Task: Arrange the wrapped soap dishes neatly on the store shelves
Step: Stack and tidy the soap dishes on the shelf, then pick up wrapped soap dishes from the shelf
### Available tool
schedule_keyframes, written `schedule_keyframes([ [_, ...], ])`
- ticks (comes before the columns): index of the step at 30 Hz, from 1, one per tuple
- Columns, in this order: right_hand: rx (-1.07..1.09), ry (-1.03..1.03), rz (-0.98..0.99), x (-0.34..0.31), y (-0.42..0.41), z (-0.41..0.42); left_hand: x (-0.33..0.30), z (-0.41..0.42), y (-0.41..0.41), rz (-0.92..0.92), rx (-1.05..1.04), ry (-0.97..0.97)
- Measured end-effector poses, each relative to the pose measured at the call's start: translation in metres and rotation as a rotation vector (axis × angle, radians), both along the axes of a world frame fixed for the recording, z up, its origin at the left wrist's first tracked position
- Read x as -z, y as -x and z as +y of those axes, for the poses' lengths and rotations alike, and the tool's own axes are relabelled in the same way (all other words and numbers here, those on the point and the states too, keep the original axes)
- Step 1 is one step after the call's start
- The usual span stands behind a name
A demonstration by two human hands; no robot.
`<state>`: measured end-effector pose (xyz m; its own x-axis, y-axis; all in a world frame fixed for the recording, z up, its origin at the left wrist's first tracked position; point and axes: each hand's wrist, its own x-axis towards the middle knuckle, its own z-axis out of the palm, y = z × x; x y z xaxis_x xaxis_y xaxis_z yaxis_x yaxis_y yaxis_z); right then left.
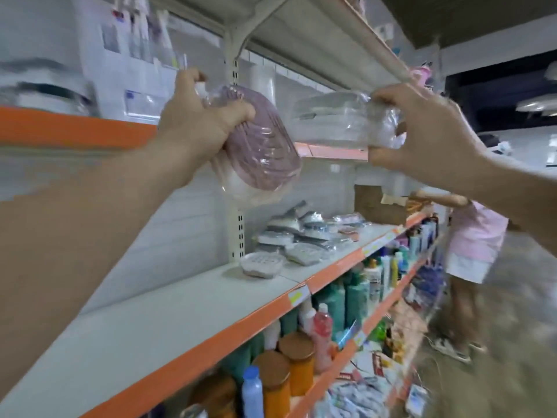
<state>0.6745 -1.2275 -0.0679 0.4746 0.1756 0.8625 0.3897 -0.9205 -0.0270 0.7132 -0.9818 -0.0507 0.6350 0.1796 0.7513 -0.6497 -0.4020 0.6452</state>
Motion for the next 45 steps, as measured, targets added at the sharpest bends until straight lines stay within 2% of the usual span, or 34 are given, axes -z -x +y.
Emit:
schedule_keyframes([
  [5, -0.001, -0.031, 0.155, 0.055, -0.077, -0.051, 0.058, -0.053, -0.088, 0.149, 0.063, -0.078],
  [10, 0.038, -0.028, 0.32, 0.115, -0.178, -0.064, 0.114, -0.065, -0.191, 0.318, -0.049, -0.096],
  [13, 0.047, 0.008, 0.414, 0.146, -0.251, -0.062, 0.147, -0.057, -0.263, 0.446, -0.106, -0.002],
  [16, 0.107, 0.039, 0.47, 0.165, -0.317, -0.057, 0.175, -0.054, -0.325, 0.596, -0.184, 0.18],
  [18, 0.139, 0.079, 0.515, 0.179, -0.355, -0.05, 0.194, -0.058, -0.358, 0.691, -0.283, 0.197],
  [21, 0.047, 0.151, 0.669, 0.214, -0.401, -0.036, 0.225, -0.068, -0.389, 0.813, -0.437, -0.123],
  [23, -0.022, 0.195, 0.765, 0.233, -0.421, -0.028, 0.246, -0.071, -0.403, 0.851, -0.434, -0.296],
  [25, -0.042, 0.209, 0.761, 0.24, -0.437, -0.026, 0.261, -0.073, -0.412, 0.909, -0.389, -0.407],
  [28, -0.06, 0.209, 0.774, 0.235, -0.454, -0.027, 0.265, -0.074, -0.412, 0.915, -0.466, -0.533],
  [31, -0.099, 0.252, 0.83, 0.228, -0.457, -0.034, 0.255, -0.08, -0.394, 0.841, -0.528, -0.546],
  [34, -0.145, 0.292, 0.78, 0.222, -0.442, -0.039, 0.242, -0.09, -0.36, 0.772, -0.539, -0.535],
  [39, -0.404, 0.373, 0.739, 0.194, -0.393, -0.009, 0.206, -0.093, -0.288, 0.701, -0.623, -0.486],
  [45, -0.726, 0.463, 0.614, 0.12, -0.287, 0.056, 0.133, -0.056, -0.157, 0.593, -0.878, -0.466],
])
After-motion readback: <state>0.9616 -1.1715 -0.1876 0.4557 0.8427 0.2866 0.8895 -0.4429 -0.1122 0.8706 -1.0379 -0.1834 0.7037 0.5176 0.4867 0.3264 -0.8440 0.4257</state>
